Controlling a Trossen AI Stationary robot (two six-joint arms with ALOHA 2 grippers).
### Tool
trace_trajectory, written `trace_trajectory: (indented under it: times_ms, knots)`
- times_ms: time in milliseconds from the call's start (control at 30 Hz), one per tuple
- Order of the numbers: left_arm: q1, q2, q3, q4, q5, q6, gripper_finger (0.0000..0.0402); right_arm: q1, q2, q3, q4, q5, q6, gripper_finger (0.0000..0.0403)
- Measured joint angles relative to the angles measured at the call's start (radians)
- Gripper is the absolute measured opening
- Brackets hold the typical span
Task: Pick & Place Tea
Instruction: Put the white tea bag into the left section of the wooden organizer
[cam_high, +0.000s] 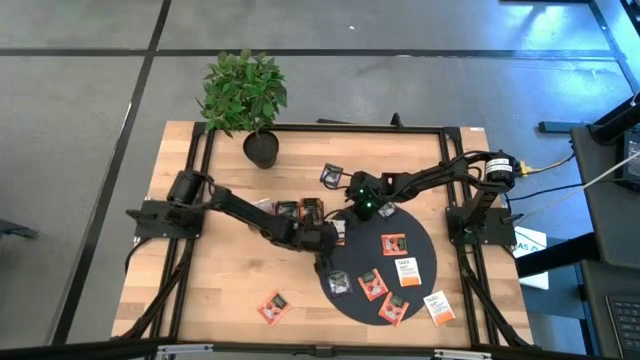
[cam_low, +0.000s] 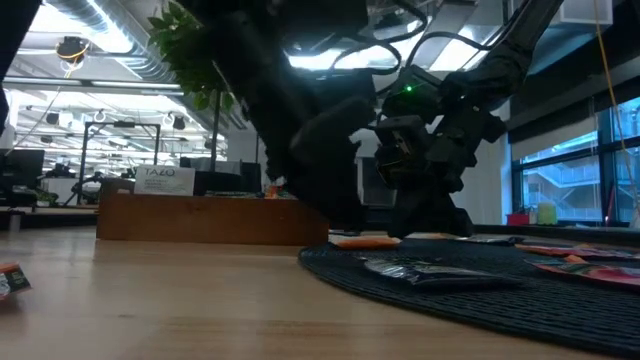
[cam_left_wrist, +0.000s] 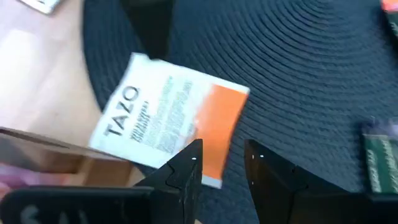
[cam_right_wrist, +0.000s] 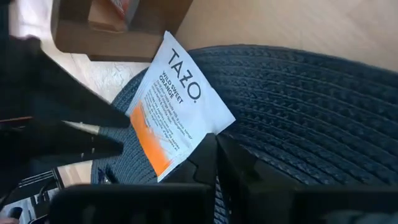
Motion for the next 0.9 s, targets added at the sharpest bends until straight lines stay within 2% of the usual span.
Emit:
trace_trajectory:
  times_ms: [167, 400, 800, 900]
  knots:
    - [0.005, 0.0, 0.009, -0.044, -0.052, -0.048, 0.0114, 0.0, 0.0, 0.0, -0.001, 0.0, -0.003, 0.0023]
    - [0.016, 0.012, 0.008, -0.086, -0.028, -0.066, 0.0114, 0.0, -0.002, 0.0, 0.016, 0.007, -0.023, 0.0037]
    - [0.03, 0.011, 0.007, -0.094, -0.044, -0.049, 0.0114, 0.003, -0.002, 0.0, 0.023, 0.003, 0.071, 0.017]
    - [0.039, 0.011, 0.007, -0.093, -0.048, -0.048, 0.0114, 0.01, -0.002, 0.0, 0.03, 0.005, 0.102, 0.0191]
